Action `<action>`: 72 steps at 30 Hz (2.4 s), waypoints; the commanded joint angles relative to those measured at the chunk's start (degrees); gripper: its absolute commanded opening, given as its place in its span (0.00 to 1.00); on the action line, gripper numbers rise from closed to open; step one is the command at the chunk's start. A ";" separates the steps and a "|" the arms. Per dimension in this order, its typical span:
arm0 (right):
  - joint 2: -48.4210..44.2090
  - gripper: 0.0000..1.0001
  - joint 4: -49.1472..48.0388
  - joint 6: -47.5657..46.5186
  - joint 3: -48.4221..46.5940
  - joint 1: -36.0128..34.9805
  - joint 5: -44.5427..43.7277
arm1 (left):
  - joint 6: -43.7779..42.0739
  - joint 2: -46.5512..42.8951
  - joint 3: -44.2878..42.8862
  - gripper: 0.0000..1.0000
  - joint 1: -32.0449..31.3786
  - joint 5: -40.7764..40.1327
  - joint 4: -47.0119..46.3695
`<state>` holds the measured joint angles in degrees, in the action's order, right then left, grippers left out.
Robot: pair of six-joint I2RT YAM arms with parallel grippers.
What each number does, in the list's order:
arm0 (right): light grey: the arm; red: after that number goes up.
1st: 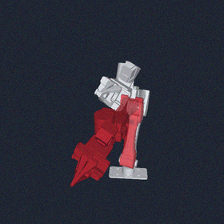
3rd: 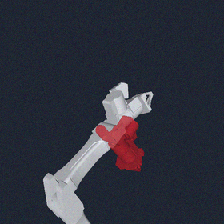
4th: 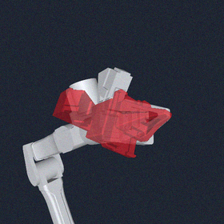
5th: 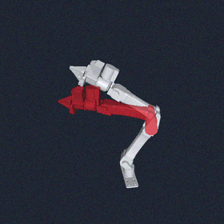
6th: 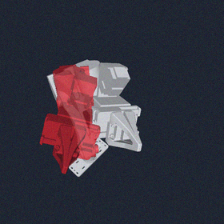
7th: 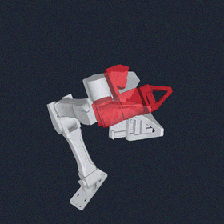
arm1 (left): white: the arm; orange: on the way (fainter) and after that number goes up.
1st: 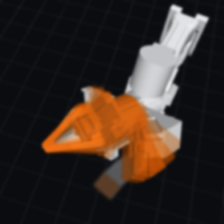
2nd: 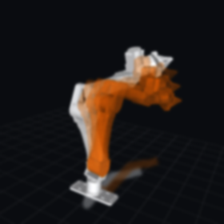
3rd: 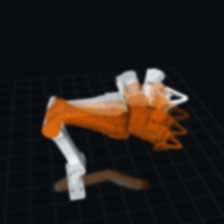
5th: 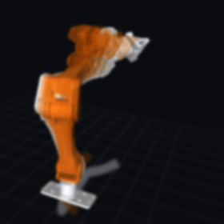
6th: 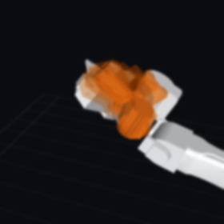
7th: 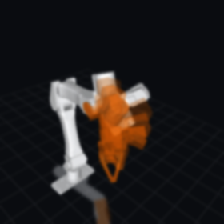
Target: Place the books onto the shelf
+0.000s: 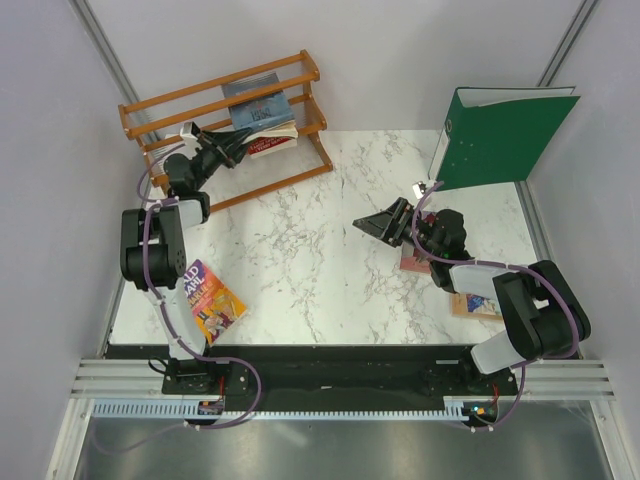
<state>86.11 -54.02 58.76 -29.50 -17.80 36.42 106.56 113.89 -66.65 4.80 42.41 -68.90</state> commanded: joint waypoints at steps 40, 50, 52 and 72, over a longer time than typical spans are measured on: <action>1.61 0.98 -2.84 -0.40 -0.21 0.49 1.72 | -11.90 3.01 -14.64 0.28 0.48 -1.19 25.91; 1.26 0.98 -2.85 -0.14 -0.21 0.58 1.81 | -15.33 -0.58 -15.18 0.54 0.74 -1.98 38.03; 1.08 0.98 -3.02 0.03 -0.12 0.66 1.81 | -16.73 -1.73 -14.39 0.67 0.91 -3.39 40.15; -0.32 0.98 -2.76 0.21 -0.04 0.58 1.72 | -27.46 -10.43 -19.74 0.69 1.71 -7.34 70.11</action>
<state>87.46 -54.02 58.81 -29.50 -17.43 37.50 83.48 108.47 -82.96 6.26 35.94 -6.17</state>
